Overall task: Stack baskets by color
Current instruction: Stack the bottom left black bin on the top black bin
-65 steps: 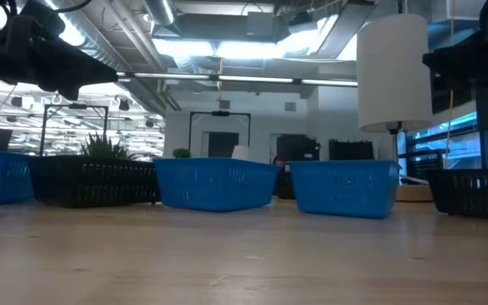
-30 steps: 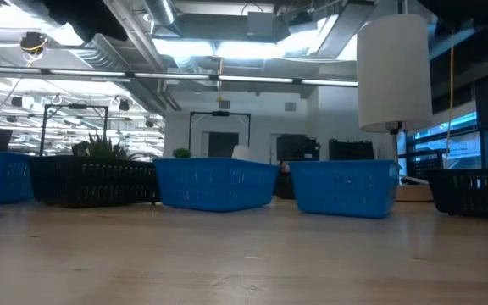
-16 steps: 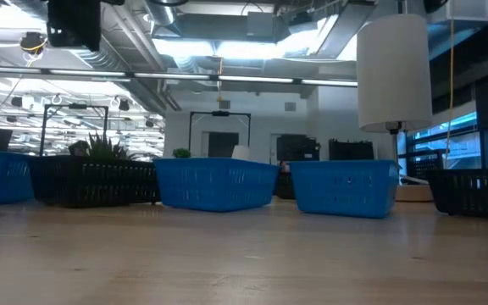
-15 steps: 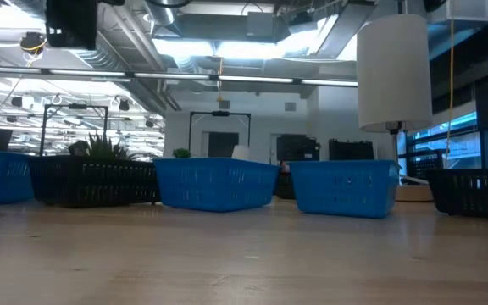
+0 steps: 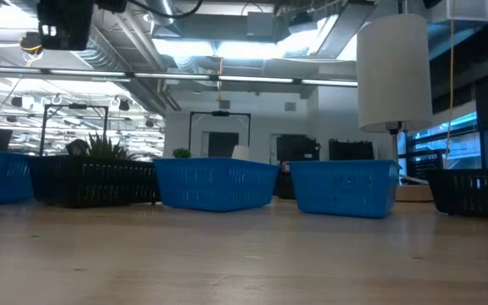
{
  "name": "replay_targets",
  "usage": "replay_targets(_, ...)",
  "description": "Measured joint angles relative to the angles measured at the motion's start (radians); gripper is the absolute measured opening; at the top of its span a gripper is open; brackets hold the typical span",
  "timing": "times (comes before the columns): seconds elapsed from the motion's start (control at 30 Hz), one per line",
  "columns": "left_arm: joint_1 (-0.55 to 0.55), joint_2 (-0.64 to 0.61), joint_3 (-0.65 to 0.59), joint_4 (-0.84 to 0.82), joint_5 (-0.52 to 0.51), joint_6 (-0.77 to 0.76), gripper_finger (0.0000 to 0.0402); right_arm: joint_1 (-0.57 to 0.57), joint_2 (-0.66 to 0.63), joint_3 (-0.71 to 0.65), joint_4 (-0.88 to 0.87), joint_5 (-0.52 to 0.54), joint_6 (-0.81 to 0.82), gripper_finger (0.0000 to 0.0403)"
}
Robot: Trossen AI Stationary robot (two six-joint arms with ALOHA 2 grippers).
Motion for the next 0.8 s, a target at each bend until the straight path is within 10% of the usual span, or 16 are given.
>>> replay_targets(0.8,-0.001,0.293,-0.001,0.060,-0.033,-0.220,0.0099,0.000,-0.001,0.000,0.008,-0.002,0.002,0.0078)
